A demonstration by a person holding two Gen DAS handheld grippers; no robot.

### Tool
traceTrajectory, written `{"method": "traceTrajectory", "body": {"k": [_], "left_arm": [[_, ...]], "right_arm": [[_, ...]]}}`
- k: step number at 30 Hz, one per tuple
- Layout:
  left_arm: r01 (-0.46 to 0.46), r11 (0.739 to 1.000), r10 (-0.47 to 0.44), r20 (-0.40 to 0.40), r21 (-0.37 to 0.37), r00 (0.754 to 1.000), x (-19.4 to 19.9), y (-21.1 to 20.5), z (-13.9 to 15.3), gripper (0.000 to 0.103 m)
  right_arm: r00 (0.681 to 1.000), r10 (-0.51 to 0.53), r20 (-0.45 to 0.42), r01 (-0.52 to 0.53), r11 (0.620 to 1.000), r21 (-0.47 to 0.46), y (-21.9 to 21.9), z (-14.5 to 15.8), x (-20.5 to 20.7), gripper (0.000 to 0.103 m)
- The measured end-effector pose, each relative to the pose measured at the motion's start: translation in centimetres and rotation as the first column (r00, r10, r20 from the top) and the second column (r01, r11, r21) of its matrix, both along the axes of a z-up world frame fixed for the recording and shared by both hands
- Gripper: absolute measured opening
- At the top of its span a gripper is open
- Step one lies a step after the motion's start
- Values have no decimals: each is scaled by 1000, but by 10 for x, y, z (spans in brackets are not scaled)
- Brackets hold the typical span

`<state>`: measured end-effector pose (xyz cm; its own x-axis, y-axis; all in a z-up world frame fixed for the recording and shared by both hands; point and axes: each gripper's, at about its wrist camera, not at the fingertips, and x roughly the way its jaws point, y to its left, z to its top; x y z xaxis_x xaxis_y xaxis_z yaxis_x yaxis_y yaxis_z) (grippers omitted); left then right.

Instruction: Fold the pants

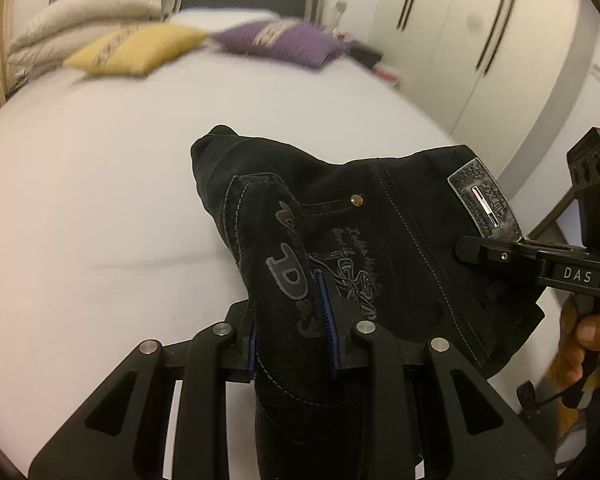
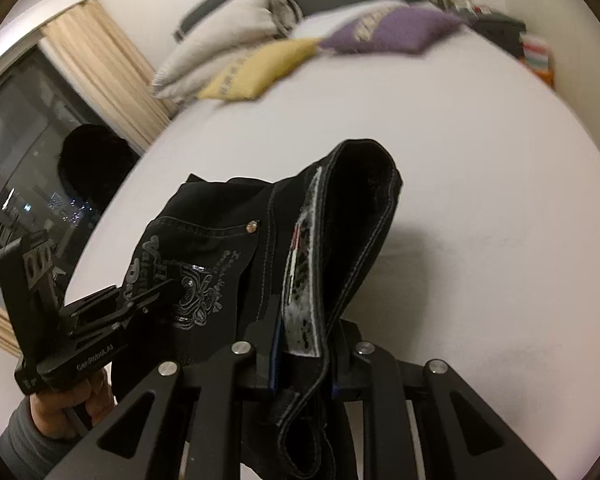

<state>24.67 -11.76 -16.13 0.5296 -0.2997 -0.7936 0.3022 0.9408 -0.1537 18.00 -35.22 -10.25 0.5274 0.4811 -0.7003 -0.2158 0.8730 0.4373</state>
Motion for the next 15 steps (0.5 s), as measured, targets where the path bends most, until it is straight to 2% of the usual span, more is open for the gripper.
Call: {"method": "traceTrajectory", "body": {"k": [1,2,3,5,7,10,12,15], "left_arm": [[-10,1000,10,-33,11,999,5,-6,-15,25],[-24,999,26,-63,28,998,13,-19,-29,28],[-49,998,52,-77,41,996,13,-18,-42,40],[-78,996,80,-56,34,995,11,-14,-47,56],[-96,994,98,-41,47,994,9,-11,-46,66],[-91,994,94,-37,66,995,8,-12,-43,67],[-93,992,95,-25,81,995,5,-16,-39,67],[-89,991,90,-8,98,996,0,-10,-33,67]], "right_arm": [[999,-14,-51,14,1000,-1,-2,-18,8,27],[992,-34,-123,31,999,-26,0,-38,17,37],[984,-59,-170,51,997,-54,-3,-55,21,40],[990,-66,-125,71,997,31,-15,-67,14,41],[993,-60,-97,67,996,65,-21,-68,7,45],[995,-52,-91,56,998,39,-23,-65,1,49],[994,-64,-92,66,998,20,-25,-58,-5,58],[994,-91,-57,92,996,19,-30,-44,-13,64]]}}
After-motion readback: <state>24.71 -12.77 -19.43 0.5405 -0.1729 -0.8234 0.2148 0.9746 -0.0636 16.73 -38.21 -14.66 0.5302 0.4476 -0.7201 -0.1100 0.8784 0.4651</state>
